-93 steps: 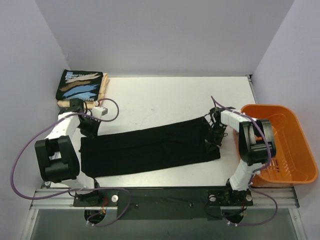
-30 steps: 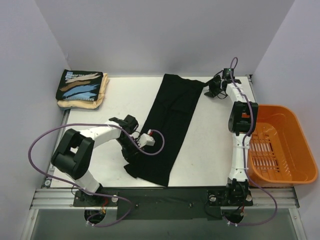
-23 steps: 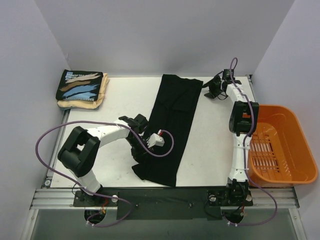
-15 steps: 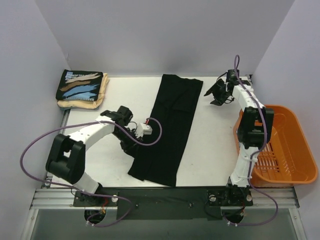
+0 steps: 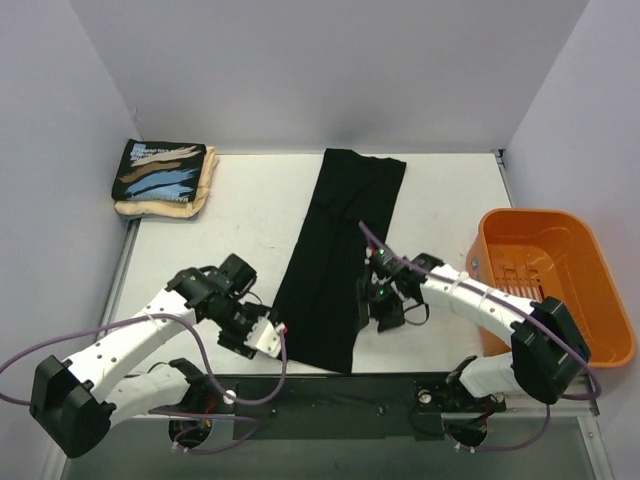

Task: Fold and stack the t-shirts
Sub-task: Rotate the tshirt 90 degrees, then grab the bottom of the folded rectangular tshirt with both arms, then fold the folded rectangular tshirt in 1/3 of the way

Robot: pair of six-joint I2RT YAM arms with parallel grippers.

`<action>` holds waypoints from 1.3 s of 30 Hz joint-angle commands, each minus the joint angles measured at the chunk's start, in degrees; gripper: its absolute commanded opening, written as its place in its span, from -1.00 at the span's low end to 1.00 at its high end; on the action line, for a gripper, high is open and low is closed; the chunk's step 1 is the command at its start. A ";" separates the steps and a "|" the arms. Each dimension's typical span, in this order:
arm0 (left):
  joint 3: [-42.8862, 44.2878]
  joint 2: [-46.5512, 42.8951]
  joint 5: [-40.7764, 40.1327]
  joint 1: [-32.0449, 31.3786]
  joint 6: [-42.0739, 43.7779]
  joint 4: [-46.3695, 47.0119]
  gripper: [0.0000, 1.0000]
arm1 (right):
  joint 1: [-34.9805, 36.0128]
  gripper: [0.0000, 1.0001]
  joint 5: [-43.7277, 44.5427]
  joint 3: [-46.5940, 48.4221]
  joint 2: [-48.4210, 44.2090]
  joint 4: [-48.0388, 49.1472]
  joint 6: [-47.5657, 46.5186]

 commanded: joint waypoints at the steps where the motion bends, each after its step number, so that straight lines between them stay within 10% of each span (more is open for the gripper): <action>1: -7.49 -0.61 0.99 -7.22 6.35 13.02 0.37 | 10.84 0.01 0.30 -9.36 -6.18 3.11 10.32; 17: -18.67 6.86 -11.67 -14.61 3.09 28.18 0.20 | 22.54 -0.16 -4.54 -19.41 2.07 23.69 22.66; 22: -17.79 6.59 -11.49 -16.28 0.64 28.01 -0.45 | 22.63 -0.98 -6.12 -19.24 1.99 23.44 22.14; 25: -13.33 6.94 -10.53 -18.47 -3.22 24.85 -1.00 | 22.54 -1.00 -7.35 -18.10 -2.65 18.88 21.61; 31: 0.90 9.84 -7.27 -18.83 -12.81 11.84 -1.00 | 18.60 -1.00 -10.08 -15.02 -13.20 7.72 21.43; 39: 26.82 29.60 -0.77 -6.53 -19.67 0.77 -1.00 | -4.33 -1.00 -14.03 -3.44 -11.66 -2.22 4.68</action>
